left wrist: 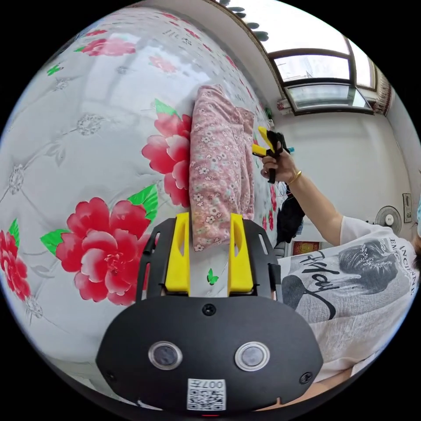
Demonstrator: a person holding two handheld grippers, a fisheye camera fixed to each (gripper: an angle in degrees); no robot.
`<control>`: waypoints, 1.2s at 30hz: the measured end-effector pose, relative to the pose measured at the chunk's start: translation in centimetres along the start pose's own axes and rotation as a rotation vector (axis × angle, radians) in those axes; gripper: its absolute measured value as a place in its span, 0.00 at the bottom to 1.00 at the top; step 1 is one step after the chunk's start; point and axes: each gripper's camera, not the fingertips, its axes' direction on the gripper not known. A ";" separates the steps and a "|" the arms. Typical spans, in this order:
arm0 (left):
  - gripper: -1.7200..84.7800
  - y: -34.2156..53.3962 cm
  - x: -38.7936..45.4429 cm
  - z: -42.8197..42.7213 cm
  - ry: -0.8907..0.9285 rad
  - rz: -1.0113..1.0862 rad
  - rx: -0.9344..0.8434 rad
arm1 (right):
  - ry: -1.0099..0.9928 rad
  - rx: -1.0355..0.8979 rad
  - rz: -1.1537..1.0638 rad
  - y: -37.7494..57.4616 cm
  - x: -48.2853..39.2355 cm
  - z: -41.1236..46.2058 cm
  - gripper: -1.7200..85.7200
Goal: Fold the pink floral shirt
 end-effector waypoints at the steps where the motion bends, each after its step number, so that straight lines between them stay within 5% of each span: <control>1: 0.18 -0.4 0.4 0.3 -0.006 0.019 -0.021 | -0.030 0.006 0.015 -0.7 0.2 0.6 0.21; 10: 0.07 -3.9 2.6 3.5 0.052 0.058 -0.223 | 0.197 -0.098 -0.061 -3.0 -3.1 6.7 0.12; 21: 0.05 -4.3 7.6 -10.3 -0.120 0.155 0.020 | 0.311 -0.049 -0.325 -8.1 -21.8 16.5 0.06; 29: 0.06 -8.1 0.1 -28.5 -0.379 0.129 0.254 | 0.245 -0.065 -0.492 -25.3 -36.2 37.8 0.06; 36: 0.06 -11.9 -11.6 -32.3 -0.545 -0.037 0.197 | 0.281 -0.132 -0.367 -36.5 -34.8 57.0 0.06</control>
